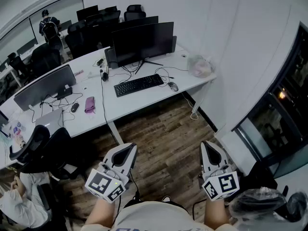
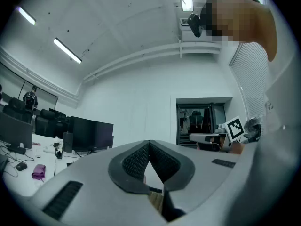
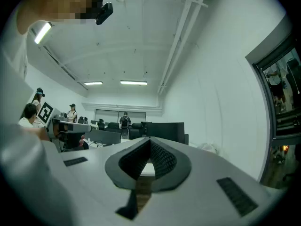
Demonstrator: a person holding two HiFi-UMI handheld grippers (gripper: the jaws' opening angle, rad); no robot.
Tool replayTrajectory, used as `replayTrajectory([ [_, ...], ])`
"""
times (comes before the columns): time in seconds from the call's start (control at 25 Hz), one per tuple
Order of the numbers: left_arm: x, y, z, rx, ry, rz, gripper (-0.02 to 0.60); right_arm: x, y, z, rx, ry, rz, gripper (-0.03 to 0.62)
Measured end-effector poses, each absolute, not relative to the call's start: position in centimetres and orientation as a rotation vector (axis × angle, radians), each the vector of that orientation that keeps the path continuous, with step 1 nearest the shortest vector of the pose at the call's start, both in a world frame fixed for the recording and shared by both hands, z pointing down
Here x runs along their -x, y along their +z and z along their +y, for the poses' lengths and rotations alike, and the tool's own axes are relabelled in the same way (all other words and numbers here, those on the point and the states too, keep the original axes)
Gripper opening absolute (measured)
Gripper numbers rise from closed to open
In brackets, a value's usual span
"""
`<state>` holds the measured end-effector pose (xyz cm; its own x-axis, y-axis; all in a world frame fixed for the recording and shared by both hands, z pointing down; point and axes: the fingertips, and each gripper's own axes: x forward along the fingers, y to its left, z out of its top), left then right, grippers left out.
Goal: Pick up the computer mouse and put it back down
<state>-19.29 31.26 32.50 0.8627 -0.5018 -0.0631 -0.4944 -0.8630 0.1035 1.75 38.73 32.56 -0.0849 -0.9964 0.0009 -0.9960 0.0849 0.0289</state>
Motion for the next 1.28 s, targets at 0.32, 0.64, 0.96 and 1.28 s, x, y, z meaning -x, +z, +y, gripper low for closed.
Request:
replayTrajectory([
  [0.32,19.8,32.4,31.2,-2.943,-0.139,-0.785,0.005,-0.9,32.7,38.5,-2.097,-0.029,-2.304,0.020],
  [0.64,19.8,32.5,31.2,-2.944,-0.137,-0.766,0.005,-1.0,32.5,38.7,-2.136,-0.024,-2.325,0.020],
  [0.96,20.6,32.4,31.3,-2.952,-0.130,-0.754,0.005,-0.2,32.6,38.4,-2.135,0.000,-2.339,0.020],
  [1.28,22.8,32.5,30.7,-2.958,-0.127,-0.742,0.005,2.5,33.3,37.5,-2.111,0.018,-2.329,0.020],
])
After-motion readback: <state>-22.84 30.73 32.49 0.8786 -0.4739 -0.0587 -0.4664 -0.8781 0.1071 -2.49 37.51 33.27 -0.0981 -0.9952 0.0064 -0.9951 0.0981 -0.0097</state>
